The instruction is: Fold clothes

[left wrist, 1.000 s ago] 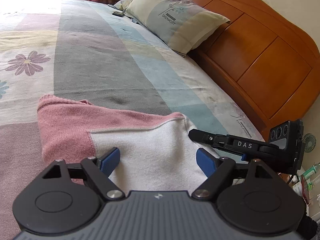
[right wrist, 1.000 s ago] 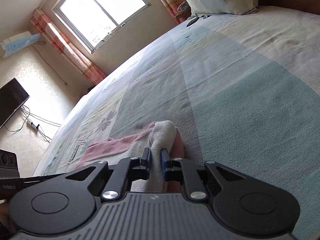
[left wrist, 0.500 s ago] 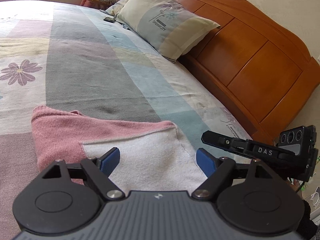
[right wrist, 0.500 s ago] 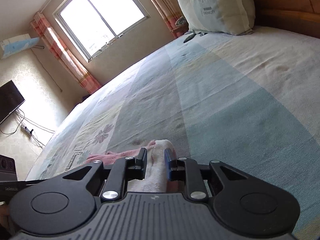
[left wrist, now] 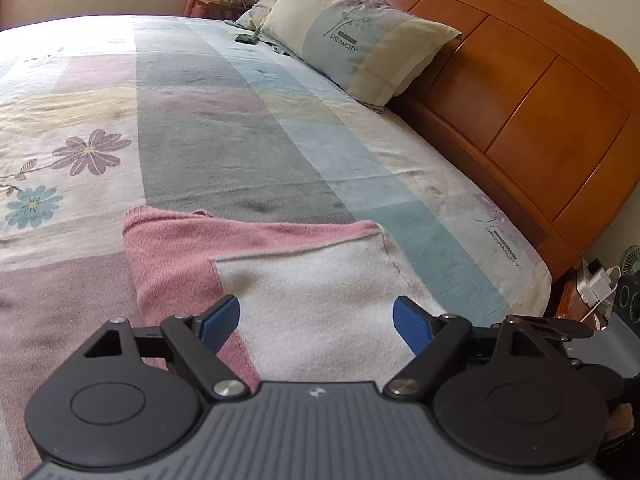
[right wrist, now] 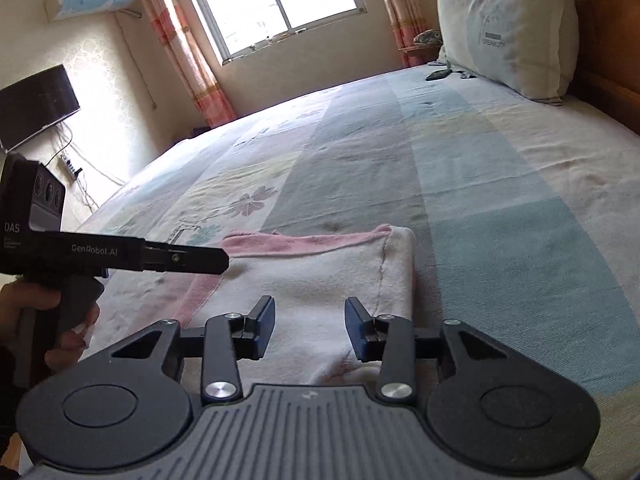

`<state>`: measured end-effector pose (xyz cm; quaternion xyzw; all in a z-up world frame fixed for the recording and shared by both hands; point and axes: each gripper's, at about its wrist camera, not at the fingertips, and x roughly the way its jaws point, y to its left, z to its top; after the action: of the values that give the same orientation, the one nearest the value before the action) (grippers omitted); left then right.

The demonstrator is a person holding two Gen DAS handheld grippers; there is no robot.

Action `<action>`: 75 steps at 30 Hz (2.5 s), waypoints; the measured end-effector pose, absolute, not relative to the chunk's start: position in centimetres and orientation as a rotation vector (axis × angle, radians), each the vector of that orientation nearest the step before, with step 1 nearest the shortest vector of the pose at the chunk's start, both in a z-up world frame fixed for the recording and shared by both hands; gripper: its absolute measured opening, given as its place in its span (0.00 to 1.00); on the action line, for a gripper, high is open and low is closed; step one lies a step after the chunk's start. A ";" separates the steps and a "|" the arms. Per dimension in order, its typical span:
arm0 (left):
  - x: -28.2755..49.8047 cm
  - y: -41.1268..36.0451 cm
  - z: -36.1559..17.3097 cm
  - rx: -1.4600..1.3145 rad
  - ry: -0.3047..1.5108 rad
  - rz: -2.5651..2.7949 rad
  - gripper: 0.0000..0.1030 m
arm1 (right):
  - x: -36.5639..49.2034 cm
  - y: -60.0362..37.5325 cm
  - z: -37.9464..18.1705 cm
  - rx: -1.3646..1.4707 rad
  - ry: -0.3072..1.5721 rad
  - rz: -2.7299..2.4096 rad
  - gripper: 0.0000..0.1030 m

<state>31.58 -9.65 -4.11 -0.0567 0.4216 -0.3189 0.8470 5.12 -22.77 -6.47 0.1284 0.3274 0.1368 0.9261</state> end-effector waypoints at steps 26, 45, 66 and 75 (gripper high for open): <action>23.9 -3.4 -2.4 -0.048 0.860 -0.474 0.89 | 1.6 -14.6 -7.5 0.072 0.872 0.180 0.92; 23.1 1.8 -2.4 -0.120 0.829 -0.343 0.89 | 2.3 -11.0 -8.0 0.154 0.984 0.172 1.00; 24.0 2.0 -2.7 -0.209 0.848 -0.395 0.89 | 4.3 -11.7 -4.5 0.152 0.781 0.293 1.00; 26.3 -1.4 -2.1 -0.273 0.854 -0.560 0.89 | 8.7 -17.1 -9.5 0.214 0.814 0.197 1.00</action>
<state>26.35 -1.38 -2.06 -0.1302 0.4076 -0.2671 0.8635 8.72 -17.06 -9.53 0.1039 0.3946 0.0954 0.9079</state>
